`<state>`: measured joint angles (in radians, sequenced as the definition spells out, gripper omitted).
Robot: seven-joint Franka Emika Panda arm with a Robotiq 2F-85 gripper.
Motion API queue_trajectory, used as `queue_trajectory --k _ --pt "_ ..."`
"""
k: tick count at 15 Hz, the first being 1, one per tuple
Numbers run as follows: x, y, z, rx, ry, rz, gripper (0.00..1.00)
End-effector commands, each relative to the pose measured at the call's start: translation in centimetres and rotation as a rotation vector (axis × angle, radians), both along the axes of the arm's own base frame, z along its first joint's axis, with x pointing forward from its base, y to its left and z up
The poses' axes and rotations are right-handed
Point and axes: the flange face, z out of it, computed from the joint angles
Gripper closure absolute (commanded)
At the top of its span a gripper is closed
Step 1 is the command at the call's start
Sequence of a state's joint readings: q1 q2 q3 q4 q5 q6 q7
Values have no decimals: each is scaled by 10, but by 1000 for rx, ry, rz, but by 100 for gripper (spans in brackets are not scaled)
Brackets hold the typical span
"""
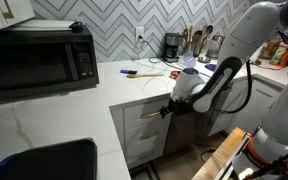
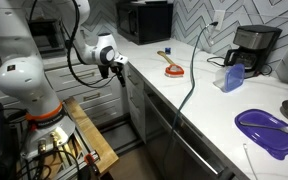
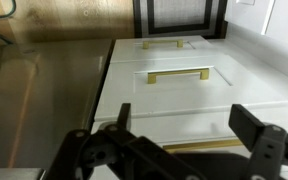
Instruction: Push the drawer
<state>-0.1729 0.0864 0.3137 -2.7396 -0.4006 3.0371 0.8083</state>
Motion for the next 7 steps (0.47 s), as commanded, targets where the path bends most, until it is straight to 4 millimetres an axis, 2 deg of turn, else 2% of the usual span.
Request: queue_trajectory --k 1,7 --pt "0 1 0 0 -1 1 0" --pt "1 -3 0 -1 -1 -7 0"
